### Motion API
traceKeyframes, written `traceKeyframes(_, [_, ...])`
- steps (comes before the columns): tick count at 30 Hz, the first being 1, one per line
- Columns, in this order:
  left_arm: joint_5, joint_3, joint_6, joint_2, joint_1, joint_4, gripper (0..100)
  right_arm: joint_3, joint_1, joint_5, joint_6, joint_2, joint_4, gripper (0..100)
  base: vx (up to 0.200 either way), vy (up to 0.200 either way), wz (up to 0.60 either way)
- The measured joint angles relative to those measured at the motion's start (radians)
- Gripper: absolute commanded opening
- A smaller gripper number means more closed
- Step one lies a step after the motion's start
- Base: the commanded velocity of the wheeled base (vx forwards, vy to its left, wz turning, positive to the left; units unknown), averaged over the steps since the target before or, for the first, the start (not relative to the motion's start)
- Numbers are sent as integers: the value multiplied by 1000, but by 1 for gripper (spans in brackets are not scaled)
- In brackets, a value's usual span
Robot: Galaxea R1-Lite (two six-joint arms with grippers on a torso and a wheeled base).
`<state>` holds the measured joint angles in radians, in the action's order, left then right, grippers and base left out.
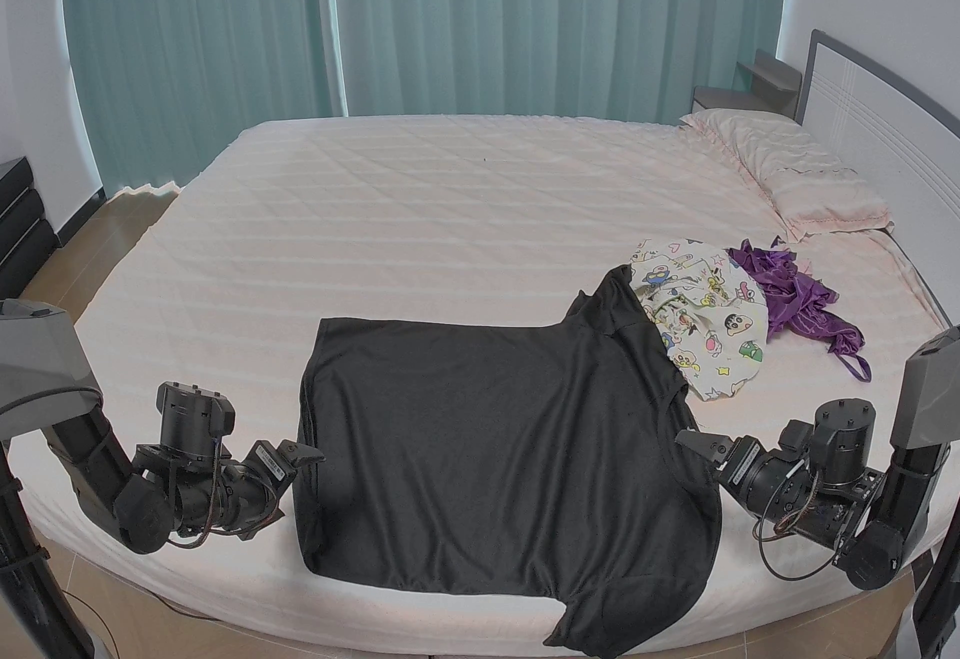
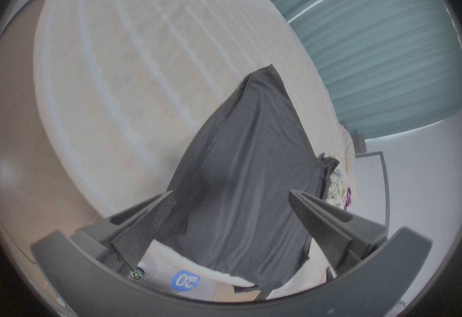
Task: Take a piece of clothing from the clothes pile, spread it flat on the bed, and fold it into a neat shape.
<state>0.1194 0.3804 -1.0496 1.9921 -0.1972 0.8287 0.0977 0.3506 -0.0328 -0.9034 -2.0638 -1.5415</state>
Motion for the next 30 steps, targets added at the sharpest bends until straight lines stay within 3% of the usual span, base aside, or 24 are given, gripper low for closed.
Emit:
traceKeyframes(6, [-24,-3,8,13,-51,6,100,-11,5,2,3,-28,-11,100,0,0,0])
traceKeyframes(14, [-203,22,58,93,-145,57,100,-14,15,3,4,-40,-11,100,0,0,0])
traceKeyframes(23, [-316,45,137,174,-171,66,100,-15,25,3,5,-42,-11,100,0,0,0])
traceKeyframes(27, [-331,49,147,209,-174,70,100,-20,26,3,5,-42,-11,100,0,0,0])
traceKeyframes(28, [-332,49,148,217,-174,70,0,-21,26,3,6,-41,-11,100,0,0,0])
traceKeyframes(30, [-333,50,149,230,-173,66,0,-25,26,2,6,-40,-11,100,0,0,0])
